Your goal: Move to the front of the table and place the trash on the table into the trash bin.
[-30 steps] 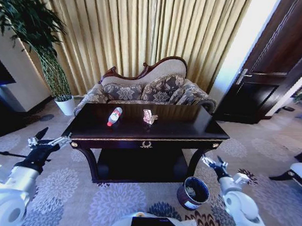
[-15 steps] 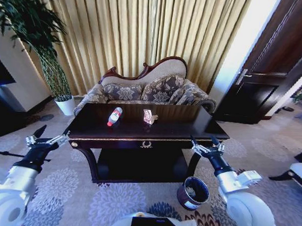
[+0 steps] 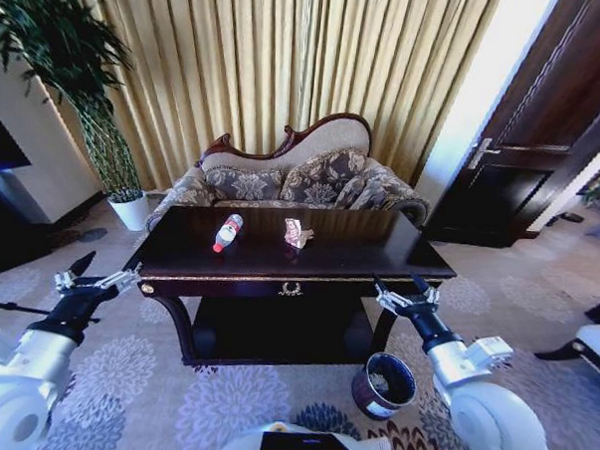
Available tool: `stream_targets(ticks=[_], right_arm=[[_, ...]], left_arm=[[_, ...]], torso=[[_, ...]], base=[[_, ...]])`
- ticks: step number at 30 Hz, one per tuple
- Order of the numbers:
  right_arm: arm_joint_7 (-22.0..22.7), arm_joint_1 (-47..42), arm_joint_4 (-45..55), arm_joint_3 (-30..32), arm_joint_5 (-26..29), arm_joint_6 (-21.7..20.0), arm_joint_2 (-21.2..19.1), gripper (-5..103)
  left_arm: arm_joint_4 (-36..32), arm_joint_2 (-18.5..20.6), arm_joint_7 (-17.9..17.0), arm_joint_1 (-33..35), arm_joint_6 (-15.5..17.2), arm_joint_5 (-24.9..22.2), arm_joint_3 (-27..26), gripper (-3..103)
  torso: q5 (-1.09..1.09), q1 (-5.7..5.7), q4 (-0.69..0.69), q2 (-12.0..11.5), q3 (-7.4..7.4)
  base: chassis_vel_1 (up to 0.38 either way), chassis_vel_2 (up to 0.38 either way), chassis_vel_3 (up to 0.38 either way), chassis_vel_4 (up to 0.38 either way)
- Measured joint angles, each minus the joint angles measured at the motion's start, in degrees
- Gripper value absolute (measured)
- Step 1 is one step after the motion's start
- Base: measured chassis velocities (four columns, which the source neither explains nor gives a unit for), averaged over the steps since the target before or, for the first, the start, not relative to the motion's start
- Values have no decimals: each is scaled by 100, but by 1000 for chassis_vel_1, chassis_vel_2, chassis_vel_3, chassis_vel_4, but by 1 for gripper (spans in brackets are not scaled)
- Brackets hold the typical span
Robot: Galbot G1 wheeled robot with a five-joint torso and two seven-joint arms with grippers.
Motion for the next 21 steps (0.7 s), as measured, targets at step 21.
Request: stream_targets(ticks=[21], right_arm=[[4, 21, -20, -178, 45, -94, -204, 100]], left_arm=[[-2, 5, 0, -7, -7, 10, 40, 100]], torso=[[0, 3, -1, -2, 1]], base=[[-116, 114, 115, -111]])
